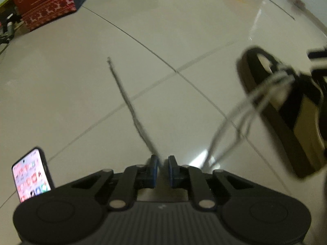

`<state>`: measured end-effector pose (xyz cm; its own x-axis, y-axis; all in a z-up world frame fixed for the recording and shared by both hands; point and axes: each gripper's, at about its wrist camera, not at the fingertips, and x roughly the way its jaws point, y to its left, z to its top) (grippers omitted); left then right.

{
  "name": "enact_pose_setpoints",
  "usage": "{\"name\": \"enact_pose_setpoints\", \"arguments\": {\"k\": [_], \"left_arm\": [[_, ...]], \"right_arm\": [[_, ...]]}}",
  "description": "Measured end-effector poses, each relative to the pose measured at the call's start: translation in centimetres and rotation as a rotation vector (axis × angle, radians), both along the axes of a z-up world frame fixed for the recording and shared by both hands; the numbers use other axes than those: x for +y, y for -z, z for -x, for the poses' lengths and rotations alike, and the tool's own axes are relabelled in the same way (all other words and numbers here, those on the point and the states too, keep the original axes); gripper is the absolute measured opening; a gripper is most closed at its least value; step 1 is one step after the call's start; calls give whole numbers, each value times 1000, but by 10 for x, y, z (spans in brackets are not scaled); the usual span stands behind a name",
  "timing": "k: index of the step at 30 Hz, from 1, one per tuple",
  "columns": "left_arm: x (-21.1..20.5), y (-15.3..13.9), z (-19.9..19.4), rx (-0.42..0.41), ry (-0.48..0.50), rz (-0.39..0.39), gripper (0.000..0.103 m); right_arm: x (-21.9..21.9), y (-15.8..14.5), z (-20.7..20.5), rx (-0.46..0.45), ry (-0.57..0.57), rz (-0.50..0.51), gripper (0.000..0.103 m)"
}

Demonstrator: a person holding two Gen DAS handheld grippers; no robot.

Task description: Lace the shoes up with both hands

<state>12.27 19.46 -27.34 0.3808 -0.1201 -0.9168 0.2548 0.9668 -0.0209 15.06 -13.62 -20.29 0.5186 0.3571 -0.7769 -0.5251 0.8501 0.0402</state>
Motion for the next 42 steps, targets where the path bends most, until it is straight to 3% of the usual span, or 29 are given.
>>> {"name": "enact_pose_setpoints", "arguments": {"k": [5, 9, 15, 31, 35, 36, 37, 38, 42], "left_arm": [[11, -1, 9, 75, 31, 14, 12], [26, 0, 1, 124, -28, 60, 20], [34, -11, -28, 50, -168, 102, 38], [29, 5, -102, -88, -293, 33, 37], [22, 14, -111, -96, -291, 32, 31], [20, 14, -111, -101, -277, 25, 24], [20, 13, -111, -105, -258, 16, 9], [18, 13, -111, -107, -234, 8, 3], [6, 9, -107, -119, -170, 5, 1]], "right_arm": [[-1, 0, 0, 9, 7, -9, 66], [0, -1, 0, 9, 6, -7, 66], [0, -1, 0, 11, 8, -8, 66], [-2, 0, -1, 27, 19, -21, 66], [-2, 0, -1, 29, 20, -23, 66], [-2, 0, -1, 29, 21, -23, 66], [-2, 0, -1, 28, 22, -23, 66], [-2, 0, -1, 26, 24, -24, 66], [-5, -5, 0, -13, 43, -39, 66]]}}
